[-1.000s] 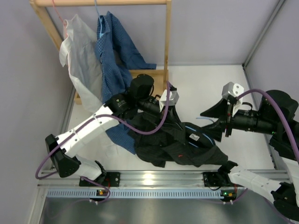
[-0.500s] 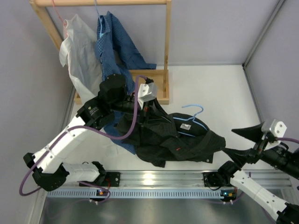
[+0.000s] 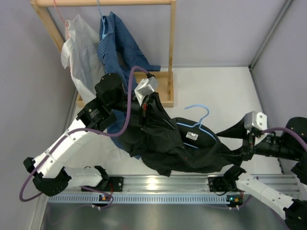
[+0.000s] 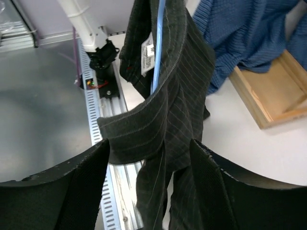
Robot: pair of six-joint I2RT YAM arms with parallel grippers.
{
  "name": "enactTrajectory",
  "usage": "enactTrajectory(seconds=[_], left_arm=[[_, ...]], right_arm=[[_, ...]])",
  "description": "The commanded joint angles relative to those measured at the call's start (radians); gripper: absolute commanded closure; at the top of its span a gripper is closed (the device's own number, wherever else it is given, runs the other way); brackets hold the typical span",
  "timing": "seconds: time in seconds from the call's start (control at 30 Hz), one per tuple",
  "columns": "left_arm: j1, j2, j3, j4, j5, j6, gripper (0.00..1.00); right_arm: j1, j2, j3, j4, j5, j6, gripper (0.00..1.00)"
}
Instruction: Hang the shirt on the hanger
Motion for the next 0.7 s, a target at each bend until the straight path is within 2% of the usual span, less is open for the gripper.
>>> enactTrajectory(seconds=[0.0,0.07,0.13,0.17,0.23,0.33,0.37,0.4,0.47,0.5,0.53,0.57,0.6,0.63,0.67], left_arm=[[0.000,0.004,-0.003,0.251,0.092,-0.157,1.00],[0.000,0.008,-0.019,0.351,0.117,-0.229,1.00],[0.000,0.013,-0.020,0.361,0.118,-0.243,1.00],[0.000,0.018,-0.019,0.348,0.111,-0.242,1.00],[0.014,0.022,-0.011,0.338,0.104,-0.242,1.00],[0.048,0.028,0.016,0.253,0.058,-0.214,1.00],[0.066,0.030,0.032,0.218,0.002,-0.199,1.00],[0.074,0.033,0.053,0.112,-0.043,-0.168,1.00],[0.094,0.042,0.108,0.042,-0.128,-0.124,1.00],[0.098,0.047,0.125,0.010,-0.211,-0.111,0.90],[0.100,0.053,0.143,-0.044,-0.247,-0.104,0.75],[0.100,0.059,0.174,-0.064,-0.280,-0.102,0.56],[0.100,0.061,0.188,-0.080,-0.354,-0.108,0.10],[0.100,0.059,0.202,-0.102,-0.379,-0.107,0.02],[0.100,0.047,0.220,-0.104,-0.393,-0.102,0.02]], right_arm=[[0.007,0.072,0.025,0.081,-0.136,-0.037,0.37],[0.007,0.089,0.008,0.113,-0.164,-0.029,0.46],[0.007,0.090,-0.002,0.142,-0.170,-0.023,0.58],[0.007,0.089,-0.003,0.148,-0.168,-0.017,0.75],[0.007,0.078,0.003,0.160,-0.150,-0.002,0.98],[0.007,0.050,0.023,0.170,-0.070,0.029,1.00],[0.007,0.047,0.040,0.170,-0.047,0.038,1.00],[0.007,0.043,0.047,0.168,-0.014,0.046,1.00],[0.007,0.038,0.069,0.168,0.016,0.064,1.00],[0.007,0.038,0.075,0.170,0.048,0.072,1.00],[0.007,0.043,0.081,0.170,0.063,0.084,1.00],[0.007,0.046,0.090,0.173,0.071,0.089,1.00],[0.007,0.049,0.095,0.171,0.085,0.092,1.00],[0.007,0.056,0.100,0.173,0.097,0.102,1.00],[0.007,0.062,0.107,0.170,0.108,0.106,1.00]])
